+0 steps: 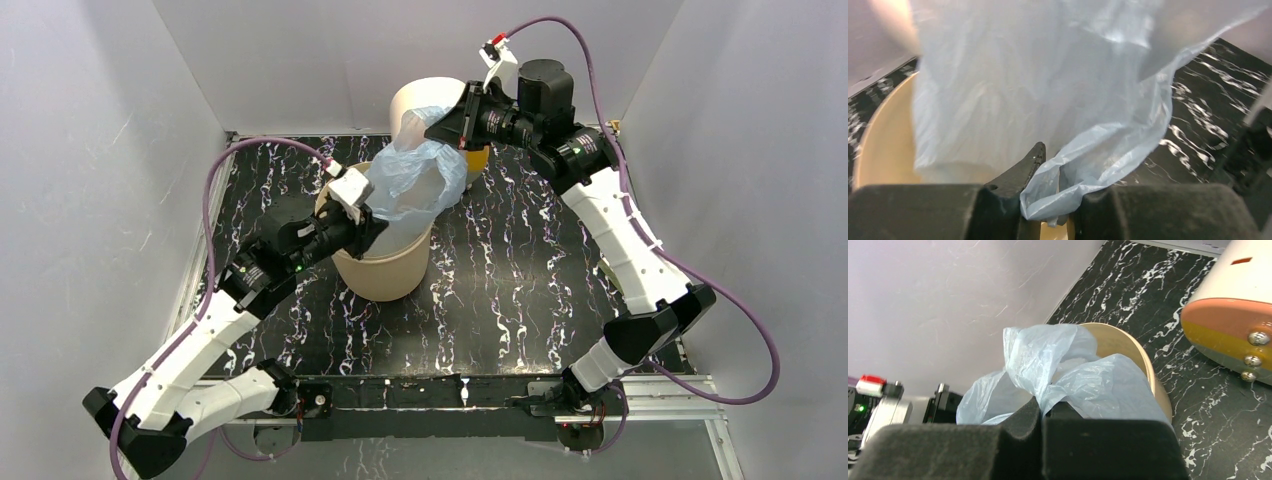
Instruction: Put the trash bags into the trash bin
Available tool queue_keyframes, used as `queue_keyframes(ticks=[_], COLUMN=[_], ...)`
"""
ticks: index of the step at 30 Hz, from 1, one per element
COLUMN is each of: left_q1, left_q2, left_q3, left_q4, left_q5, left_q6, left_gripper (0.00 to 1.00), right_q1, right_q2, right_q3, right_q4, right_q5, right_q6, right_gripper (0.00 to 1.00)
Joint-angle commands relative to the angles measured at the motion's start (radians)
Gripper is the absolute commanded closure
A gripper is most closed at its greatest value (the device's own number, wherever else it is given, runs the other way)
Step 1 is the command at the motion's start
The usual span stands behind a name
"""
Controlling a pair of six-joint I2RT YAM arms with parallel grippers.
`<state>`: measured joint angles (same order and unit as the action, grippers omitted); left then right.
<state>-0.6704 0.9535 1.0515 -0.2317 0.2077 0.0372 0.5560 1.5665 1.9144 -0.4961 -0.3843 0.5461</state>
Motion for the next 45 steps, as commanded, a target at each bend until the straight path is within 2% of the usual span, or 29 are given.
queue_keyframes(ticks=[1, 6, 17, 19, 24, 26, 30, 37, 40, 45], left_q1=[-0.001, 0.002, 0.030, 0.036, 0.038, 0.038, 0.038, 0.039, 0.039, 0.038], left_q2=[-0.019, -0.045, -0.114, -0.133, -0.161, -0.173, -0.202, -0.259, -0.252, -0.243], left_q3=[0.047, 0.004, -0.048, -0.052, -0.034, -0.020, 0.011, 0.054, 0.080, 0.111], left_q4=[-0.006, -0.030, -0.113, -0.129, -0.187, -0.214, -0.297, -0.403, -0.441, -0.483], left_q5=[-0.326, -0.454, -0.544, -0.555, -0.495, -0.459, -0.386, -0.257, -0.279, -0.388], left_q6=[-0.031, -0.094, -0.134, -0.135, -0.126, -0.124, -0.113, -0.099, -0.120, -0.157], left_gripper=[0.85, 0.86, 0.84, 0.77, 0.39, 0.31, 0.23, 0.16, 0.11, 0.09], right_q1=[-0.003, -0.001, 0.098, 0.127, 0.193, 0.207, 0.206, 0.206, 0.206, 0.227], right_q2=[0.006, 0.028, 0.190, 0.220, 0.287, 0.303, 0.305, 0.277, 0.270, 0.276], right_q3=[0.015, 0.022, 0.199, 0.235, 0.321, 0.334, 0.286, 0.134, 0.087, 0.056], right_q4=[0.071, 0.105, 0.051, 0.043, 0.023, 0.008, -0.008, -0.034, -0.071, -0.097], right_q5=[-0.100, -0.167, -0.174, -0.167, -0.149, -0.100, -0.012, 0.066, 0.123, 0.119], right_q6=[0.002, 0.030, 0.035, 0.033, 0.029, 0.017, -0.007, -0.057, -0.093, -0.153], right_gripper=[1.00, 1.00, 1.00, 1.00, 1.00, 1.00, 1.00, 1.00, 1.00, 1.00])
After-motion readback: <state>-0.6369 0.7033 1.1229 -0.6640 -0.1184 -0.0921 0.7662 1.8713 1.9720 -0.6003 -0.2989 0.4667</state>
